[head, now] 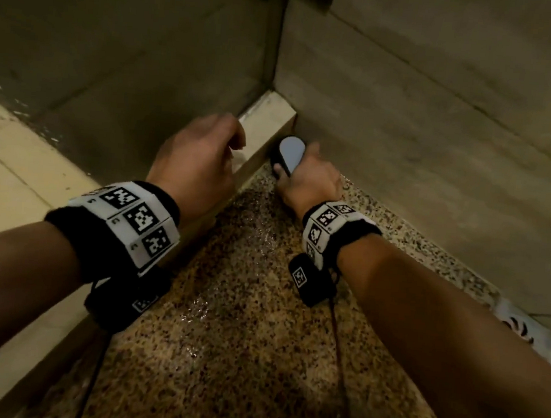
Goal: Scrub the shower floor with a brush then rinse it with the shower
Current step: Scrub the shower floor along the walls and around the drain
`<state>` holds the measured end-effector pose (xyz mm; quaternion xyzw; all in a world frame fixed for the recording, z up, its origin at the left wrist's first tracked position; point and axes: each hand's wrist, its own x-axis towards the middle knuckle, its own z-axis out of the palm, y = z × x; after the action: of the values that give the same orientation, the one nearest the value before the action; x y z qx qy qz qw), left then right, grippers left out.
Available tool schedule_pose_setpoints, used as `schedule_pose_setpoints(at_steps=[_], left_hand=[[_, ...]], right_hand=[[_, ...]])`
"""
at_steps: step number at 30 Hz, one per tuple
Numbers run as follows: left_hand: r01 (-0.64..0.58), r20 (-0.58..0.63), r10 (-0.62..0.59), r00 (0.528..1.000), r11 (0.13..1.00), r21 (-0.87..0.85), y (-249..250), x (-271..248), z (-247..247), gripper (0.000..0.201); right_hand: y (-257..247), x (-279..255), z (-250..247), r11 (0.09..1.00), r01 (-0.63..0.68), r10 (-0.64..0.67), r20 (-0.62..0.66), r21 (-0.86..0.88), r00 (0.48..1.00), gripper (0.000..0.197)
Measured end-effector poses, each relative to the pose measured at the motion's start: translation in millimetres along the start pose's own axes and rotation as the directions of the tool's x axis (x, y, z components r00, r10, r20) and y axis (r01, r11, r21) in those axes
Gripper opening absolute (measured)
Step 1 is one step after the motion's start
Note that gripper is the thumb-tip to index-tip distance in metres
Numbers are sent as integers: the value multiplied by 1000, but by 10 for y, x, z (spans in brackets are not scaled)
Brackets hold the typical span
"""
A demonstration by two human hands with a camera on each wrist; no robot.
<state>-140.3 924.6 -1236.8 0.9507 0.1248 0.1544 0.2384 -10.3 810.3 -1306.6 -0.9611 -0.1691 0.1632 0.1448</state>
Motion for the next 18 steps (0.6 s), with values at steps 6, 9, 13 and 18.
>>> schedule_pose_setpoints(at_steps=[6,9,13,18], left_hand=[[44,42,-46,998,998,33,22,-11,38,24],[63,60,-65,996,997,39,22,-29,56,25],[50,69,-50,996,999,-2,67,-51,104,22],[-11,56,12,998,1000,-25,106,-88,241,18]], right_hand=[[65,105,-67,993,-102,104,-21,51,994,59],[286,-39,-130,989,-147,148,-34,31,988,57],[690,-245,-221,979,-203,203,-83,13,976,57],[824,-304,-249,977,-211,208,-92,-27,974,56]])
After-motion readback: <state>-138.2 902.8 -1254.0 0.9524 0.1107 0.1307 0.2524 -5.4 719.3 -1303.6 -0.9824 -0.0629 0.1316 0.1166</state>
